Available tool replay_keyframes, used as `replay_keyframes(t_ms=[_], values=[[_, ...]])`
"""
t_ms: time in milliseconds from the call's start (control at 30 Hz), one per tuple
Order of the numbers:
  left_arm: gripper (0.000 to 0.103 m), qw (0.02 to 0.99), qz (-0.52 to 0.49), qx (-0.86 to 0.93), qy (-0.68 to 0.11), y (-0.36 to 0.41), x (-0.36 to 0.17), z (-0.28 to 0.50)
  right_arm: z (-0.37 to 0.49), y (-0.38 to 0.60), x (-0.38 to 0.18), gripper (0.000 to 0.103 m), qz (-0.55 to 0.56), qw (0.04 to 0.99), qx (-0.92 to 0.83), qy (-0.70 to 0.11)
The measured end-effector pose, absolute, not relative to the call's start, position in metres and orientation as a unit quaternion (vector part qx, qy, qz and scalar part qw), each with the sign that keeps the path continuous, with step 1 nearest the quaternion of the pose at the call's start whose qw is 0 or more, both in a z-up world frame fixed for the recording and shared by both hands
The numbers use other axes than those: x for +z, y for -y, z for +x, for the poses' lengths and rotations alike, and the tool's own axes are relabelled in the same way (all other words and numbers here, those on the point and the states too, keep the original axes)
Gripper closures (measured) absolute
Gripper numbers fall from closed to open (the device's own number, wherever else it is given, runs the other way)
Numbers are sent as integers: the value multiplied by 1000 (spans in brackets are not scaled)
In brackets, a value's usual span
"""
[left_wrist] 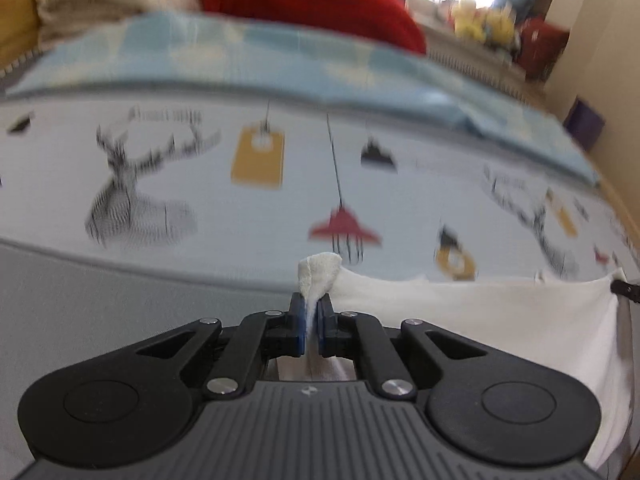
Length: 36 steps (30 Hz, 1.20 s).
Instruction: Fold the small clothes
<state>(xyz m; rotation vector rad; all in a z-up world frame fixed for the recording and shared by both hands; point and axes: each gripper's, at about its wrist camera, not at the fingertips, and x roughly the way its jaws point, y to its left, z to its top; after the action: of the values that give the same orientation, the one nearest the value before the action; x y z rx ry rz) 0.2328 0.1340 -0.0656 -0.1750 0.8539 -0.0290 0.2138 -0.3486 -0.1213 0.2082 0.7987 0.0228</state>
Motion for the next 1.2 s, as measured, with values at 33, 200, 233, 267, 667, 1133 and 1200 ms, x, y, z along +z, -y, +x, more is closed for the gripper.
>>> replay_keyframes(t_ms=[33,200,233,267,667,1133,1200], values=[[97,909,-84,-8,-409,-134,-65,234,214,352,-118,100,116,919,2,-378],[91,882,-109,7,-459,-133,-76,245,228,358,-131,89,155,899,-47,-407],[88,877,-112,4,-468,-134,-77,245,229,357,-133,88,152,895,-50,-416],[86,872,-115,-4,-476,-133,-78,243,229,356,-134,86,147,894,-49,-420],[72,788,-24,-75,-611,-120,-103,174,170,352,-137,70,76,835,35,-544],[103,771,25,-139,-621,-131,-88,100,95,352,-131,100,32,786,86,-611],[103,777,6,-132,-615,-138,-81,100,93,355,-122,100,38,792,89,-602]])
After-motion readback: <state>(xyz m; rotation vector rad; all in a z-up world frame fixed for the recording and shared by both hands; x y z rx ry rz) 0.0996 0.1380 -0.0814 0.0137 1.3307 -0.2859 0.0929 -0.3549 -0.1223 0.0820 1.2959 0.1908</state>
